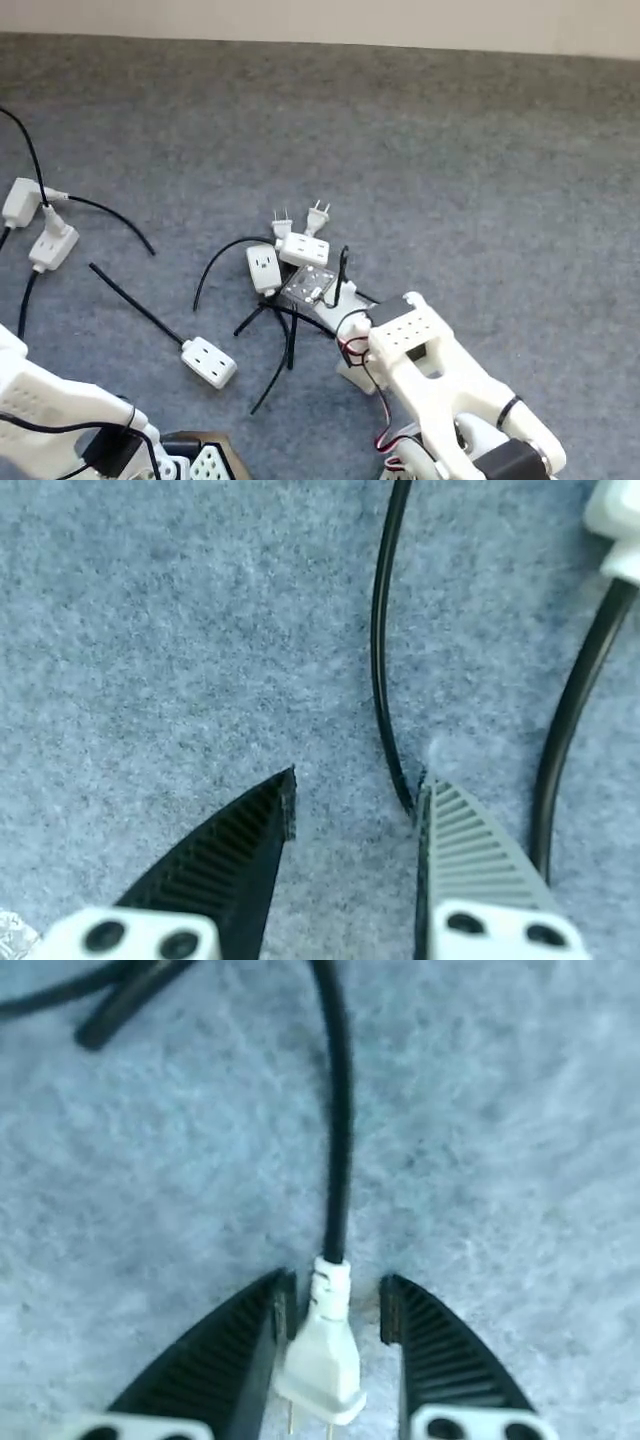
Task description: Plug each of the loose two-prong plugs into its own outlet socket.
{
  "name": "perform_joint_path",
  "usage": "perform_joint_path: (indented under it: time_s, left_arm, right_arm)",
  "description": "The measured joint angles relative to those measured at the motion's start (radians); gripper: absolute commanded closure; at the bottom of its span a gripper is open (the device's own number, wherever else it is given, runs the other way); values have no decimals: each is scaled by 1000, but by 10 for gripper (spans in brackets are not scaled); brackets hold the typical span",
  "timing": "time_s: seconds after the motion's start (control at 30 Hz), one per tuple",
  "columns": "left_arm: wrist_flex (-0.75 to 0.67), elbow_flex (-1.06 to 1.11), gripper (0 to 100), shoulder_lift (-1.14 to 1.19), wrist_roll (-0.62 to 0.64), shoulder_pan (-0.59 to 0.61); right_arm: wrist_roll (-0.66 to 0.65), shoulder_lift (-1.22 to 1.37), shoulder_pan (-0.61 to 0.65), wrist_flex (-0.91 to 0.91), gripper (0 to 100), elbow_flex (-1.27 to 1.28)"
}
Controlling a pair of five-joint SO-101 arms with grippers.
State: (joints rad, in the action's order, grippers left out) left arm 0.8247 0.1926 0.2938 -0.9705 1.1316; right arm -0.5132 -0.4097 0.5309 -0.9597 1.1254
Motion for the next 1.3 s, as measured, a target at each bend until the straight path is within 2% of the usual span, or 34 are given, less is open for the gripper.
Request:
perform_joint_path:
  time_s: [0.33, 0.5, 0.7, 0.9, 1.0, 1.07, 1.23, 1.3]
  left_arm:
    - [0, 0, 803, 0, 0, 0]
    - [0, 0, 803, 0, 0, 0]
    - [0, 0, 801, 0, 0, 0]
    - [64, -5, 800, 0, 0, -2]
    - [184, -77, 800, 0, -3, -32]
    - [325, -163, 800, -3, -3, -81]
    - [783, -396, 800, -103, 3, -285]
    - [879, -465, 800, -172, 51, -387]
  right_arm:
    - [83, -11, 0, 69, 847, 52]
    - [84, -11, -5, 64, 998, 49]
    - [87, -11, -9, 68, 995, 40]
    - [87, -11, -9, 68, 995, 37]
    - [87, -5, -9, 55, 995, -15]
    - [126, -29, -8, 32, 995, -64]
    - [252, -218, -18, -23, 995, -322]
    - [282, -302, -21, -46, 995, -425]
